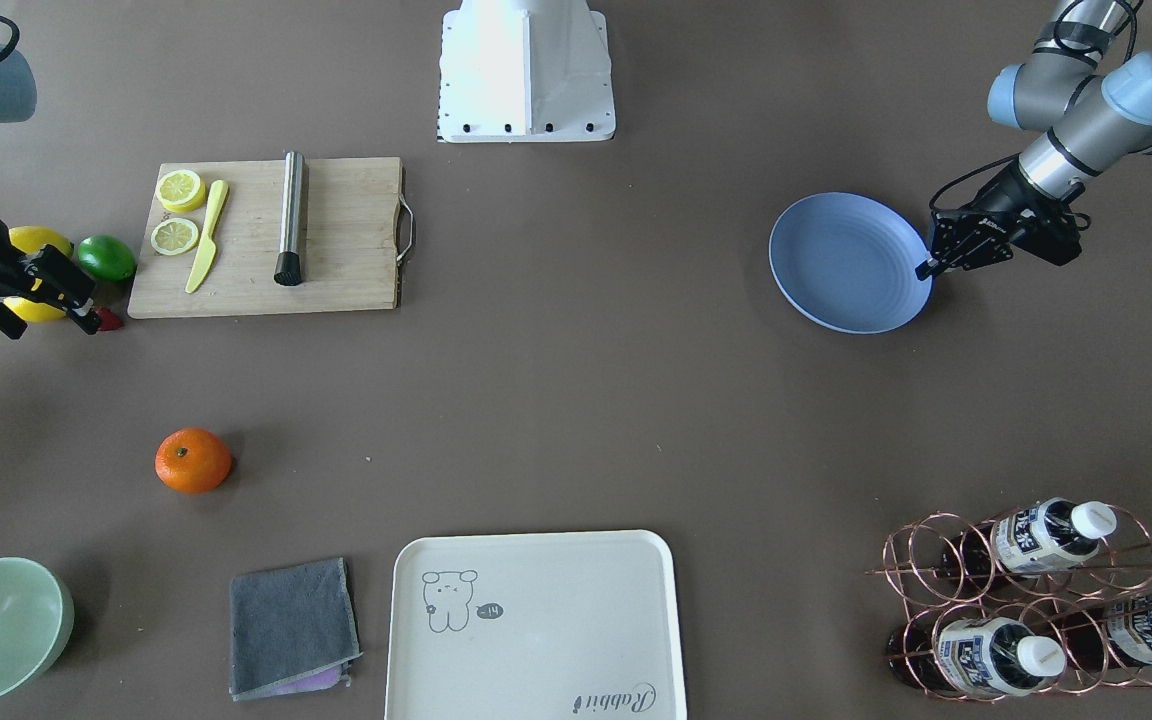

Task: Pick orange to plate
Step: 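Push the blue plate inward with the left gripper while right gripper nears orange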

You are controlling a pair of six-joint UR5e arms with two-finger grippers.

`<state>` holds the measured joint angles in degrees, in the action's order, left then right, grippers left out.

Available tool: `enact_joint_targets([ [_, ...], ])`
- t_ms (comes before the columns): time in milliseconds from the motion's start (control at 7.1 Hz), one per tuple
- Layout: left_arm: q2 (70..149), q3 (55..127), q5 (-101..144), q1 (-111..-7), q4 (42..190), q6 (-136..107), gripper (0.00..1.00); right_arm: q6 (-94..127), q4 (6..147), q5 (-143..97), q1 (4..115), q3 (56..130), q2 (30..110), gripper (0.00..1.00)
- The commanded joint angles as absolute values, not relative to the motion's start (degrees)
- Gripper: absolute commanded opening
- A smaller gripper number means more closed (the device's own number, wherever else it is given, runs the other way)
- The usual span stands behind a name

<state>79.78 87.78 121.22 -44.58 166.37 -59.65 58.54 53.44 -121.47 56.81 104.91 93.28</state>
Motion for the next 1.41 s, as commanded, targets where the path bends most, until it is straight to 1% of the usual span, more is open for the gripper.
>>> enact_joint_targets([
  [0, 79.80, 88.85, 121.90, -45.17, 166.46, -60.38, 0.00, 58.54, 53.44, -121.46, 56.86, 104.85, 93.34, 1.00],
  [141, 80.76, 89.73, 123.99, -45.70, 165.59, -60.55, 0.00, 58.54, 53.44, -121.46, 56.78, 104.85, 93.34, 1.00],
  [282, 84.43, 89.82, 125.14, -47.97, 163.50, -65.60, 0.00, 58.54, 53.44, -121.03, 56.78, 104.85, 93.25, 1.00],
  [423, 92.55, 89.48, 124.55, -48.34, 157.12, -71.66, 0.00, 58.54, 53.44, -120.94, 56.78, 104.85, 93.34, 1.00],
  [704, 106.46, 89.56, 121.84, -47.47, 140.62, -72.33, 0.00, 58.54, 53.44, -120.68, 56.78, 104.85, 93.25, 1.00],
  [845, 111.48, 89.47, 118.95, -44.07, 133.49, -72.33, 0.00, 58.54, 53.44, -120.59, 56.78, 104.85, 93.25, 1.00],
  [986, 115.01, 89.04, 115.52, -40.90, 129.85, -72.42, 0.00, 58.54, 53.44, -120.59, 56.69, 104.77, 93.25, 1.00],
  [1268, 121.53, 85.10, 112.33, -37.63, 127.53, -74.70, 0.00, 58.54, 53.44, -120.59, 56.51, 104.68, 93.25, 1.00],
])
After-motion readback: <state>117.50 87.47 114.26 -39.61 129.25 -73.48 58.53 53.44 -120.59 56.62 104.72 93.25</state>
